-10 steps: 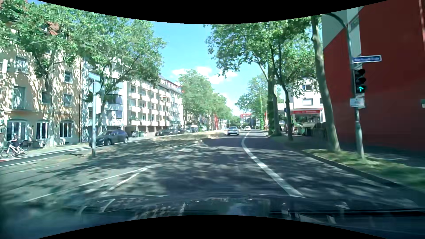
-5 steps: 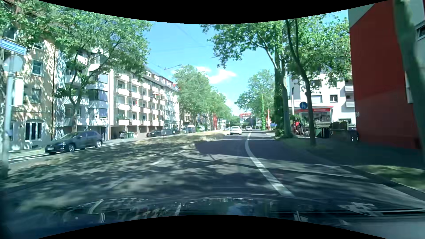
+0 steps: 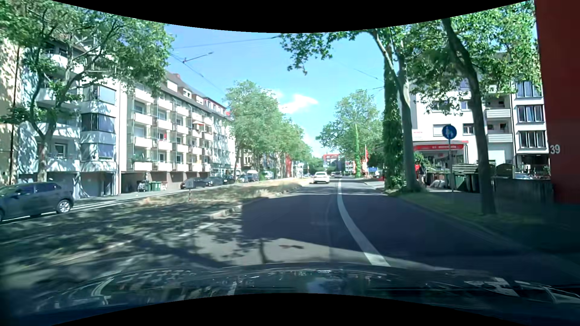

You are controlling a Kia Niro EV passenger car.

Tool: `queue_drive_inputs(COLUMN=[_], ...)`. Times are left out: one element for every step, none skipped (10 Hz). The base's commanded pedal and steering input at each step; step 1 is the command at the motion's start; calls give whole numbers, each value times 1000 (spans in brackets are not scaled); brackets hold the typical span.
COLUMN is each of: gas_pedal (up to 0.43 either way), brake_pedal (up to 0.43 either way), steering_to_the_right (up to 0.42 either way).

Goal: Follow the waypoints while adhering to traffic rules and regulations

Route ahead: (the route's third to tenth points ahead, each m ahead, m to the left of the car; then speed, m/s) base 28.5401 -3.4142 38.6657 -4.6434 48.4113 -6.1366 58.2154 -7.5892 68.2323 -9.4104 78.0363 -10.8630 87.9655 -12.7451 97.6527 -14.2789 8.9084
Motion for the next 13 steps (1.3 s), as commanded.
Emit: queue_drive_inputs(gas_pedal=[130, 130, 130, 130, 130, 118, 118, 118, 110, 98, 98, 98, 87], brake_pedal=[0, 0, 0, 0, 0, 0, 0, 0, 0, 0, 0, 0, 0], steering_to_the_right=[25, 25, 24, 25, 25, 25, 24, 24, 24, 23, 23, 23, 19])
